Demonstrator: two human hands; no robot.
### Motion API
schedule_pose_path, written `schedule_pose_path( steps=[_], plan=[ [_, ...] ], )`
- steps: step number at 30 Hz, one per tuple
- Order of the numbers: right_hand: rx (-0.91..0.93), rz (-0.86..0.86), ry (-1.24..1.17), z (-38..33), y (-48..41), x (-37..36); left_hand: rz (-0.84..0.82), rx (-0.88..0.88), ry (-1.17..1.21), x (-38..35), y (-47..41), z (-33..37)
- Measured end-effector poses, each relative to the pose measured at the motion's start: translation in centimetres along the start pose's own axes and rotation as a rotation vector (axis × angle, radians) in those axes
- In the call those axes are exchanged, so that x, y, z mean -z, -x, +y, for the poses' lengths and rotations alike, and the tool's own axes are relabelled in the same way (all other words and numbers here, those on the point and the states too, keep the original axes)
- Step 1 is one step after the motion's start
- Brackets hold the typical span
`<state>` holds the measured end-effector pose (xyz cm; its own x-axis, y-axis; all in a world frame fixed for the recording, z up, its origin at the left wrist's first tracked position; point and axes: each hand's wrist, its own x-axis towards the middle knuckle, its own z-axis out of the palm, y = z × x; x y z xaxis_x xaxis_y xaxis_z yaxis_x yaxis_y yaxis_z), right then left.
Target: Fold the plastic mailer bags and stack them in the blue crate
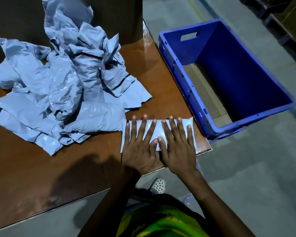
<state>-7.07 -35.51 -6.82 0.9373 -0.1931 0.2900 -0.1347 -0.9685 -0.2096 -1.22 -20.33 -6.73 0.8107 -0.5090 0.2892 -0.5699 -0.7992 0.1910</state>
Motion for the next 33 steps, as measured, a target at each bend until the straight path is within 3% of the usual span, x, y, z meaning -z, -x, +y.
schedule_pose_path(
  steps=[21, 25, 28, 33],
  plan=[
    [-0.027, -0.081, -0.086, 1.1, -0.1, -0.4, -0.115, -0.017, 0.010, -0.9, -0.1, -1.8],
    [-0.028, -0.144, -0.098, 1.5, -0.1, -0.3, -0.184, -0.029, 0.077, -0.6, 0.2, -2.8],
    [-0.058, -0.173, -0.137, 1.2, -0.4, 0.4, -0.128, 0.030, 0.200, 0.3, 1.5, -3.2],
    [0.293, -0.080, -0.117, -1.8, -3.1, 0.2, 0.098, 0.064, 0.185, -0.1, 4.8, -2.8]
  ],
)
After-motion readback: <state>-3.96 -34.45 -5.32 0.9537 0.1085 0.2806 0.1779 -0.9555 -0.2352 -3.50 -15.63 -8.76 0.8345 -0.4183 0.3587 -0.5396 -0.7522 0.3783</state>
